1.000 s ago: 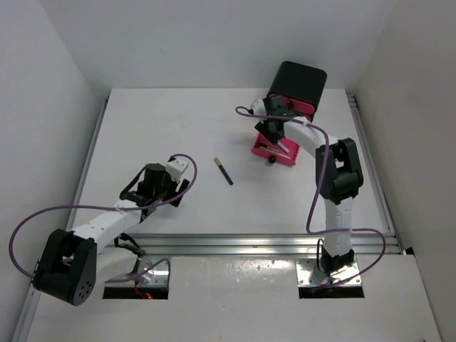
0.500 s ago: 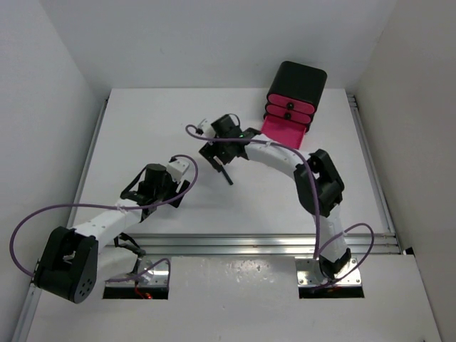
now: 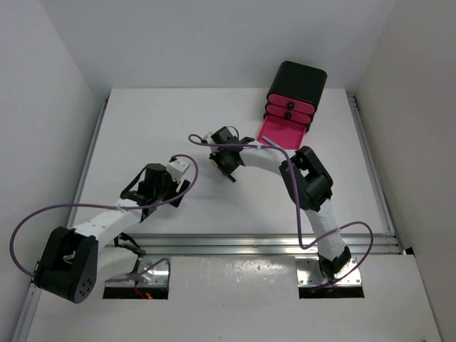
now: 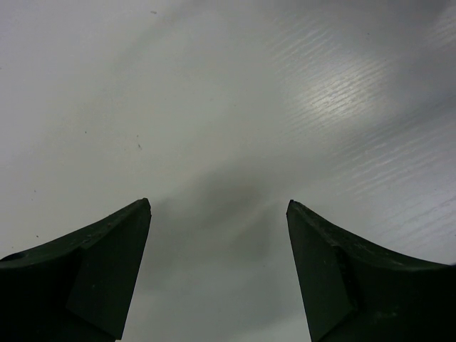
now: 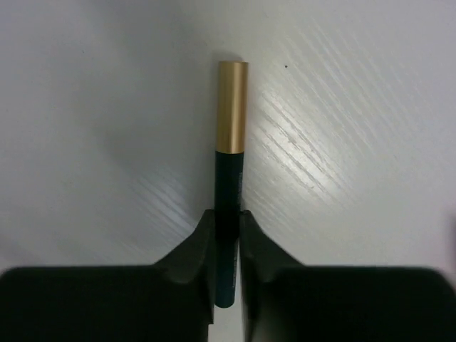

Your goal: Organize the makeup

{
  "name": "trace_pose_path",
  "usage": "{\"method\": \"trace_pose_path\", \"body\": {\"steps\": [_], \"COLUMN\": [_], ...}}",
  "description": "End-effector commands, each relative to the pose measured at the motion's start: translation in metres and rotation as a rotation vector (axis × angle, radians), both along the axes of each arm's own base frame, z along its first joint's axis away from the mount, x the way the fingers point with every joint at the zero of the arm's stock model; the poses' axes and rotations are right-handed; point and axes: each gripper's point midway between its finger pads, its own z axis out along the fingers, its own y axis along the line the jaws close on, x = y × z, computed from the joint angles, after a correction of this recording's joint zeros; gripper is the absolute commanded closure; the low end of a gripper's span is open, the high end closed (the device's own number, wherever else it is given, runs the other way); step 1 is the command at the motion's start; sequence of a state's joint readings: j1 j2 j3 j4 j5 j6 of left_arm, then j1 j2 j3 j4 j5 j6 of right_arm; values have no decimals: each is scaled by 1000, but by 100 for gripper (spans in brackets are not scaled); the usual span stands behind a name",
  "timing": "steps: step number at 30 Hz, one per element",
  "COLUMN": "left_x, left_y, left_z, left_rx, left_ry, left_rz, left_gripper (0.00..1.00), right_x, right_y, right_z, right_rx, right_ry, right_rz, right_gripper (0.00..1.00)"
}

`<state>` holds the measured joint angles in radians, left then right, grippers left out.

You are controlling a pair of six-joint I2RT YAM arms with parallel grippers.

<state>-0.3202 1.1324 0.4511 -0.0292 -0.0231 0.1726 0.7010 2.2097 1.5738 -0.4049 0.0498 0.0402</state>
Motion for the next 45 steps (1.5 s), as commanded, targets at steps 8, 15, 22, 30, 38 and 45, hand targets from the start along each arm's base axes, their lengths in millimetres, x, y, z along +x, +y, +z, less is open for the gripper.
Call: {"method": "trace_pose_path", "body": {"steps": [8,15,22,30,38,45], "left_x": [4,5,4,4,4,5], "left_y": [-4,-4,-6,-6,-6,-6], "left_z": [6,8,8,8,8,8], "left_rx": [-16,-21,-27,-27,-27,-20], "left_ry": [-45,-63,-61,-61,-61,-63], "left_rz": [-10,-10,-17,-17,-17,-23], "left_gripper": [17,17,17,17,17,17], "right_x": [29,107,127,149,146,126], "right_y": [-20,-115,-190,-221,-226,-228], "right_z": [57,135,106,94,112,164], "right_rx": [9,-108,-491,-598,-587,-287], "right_ry": [-171,-432,-461,-443,-479,-555], "right_rz": [36,-23,83,54,33,-454], "right_gripper": [100,100,100,86,44,34]}}
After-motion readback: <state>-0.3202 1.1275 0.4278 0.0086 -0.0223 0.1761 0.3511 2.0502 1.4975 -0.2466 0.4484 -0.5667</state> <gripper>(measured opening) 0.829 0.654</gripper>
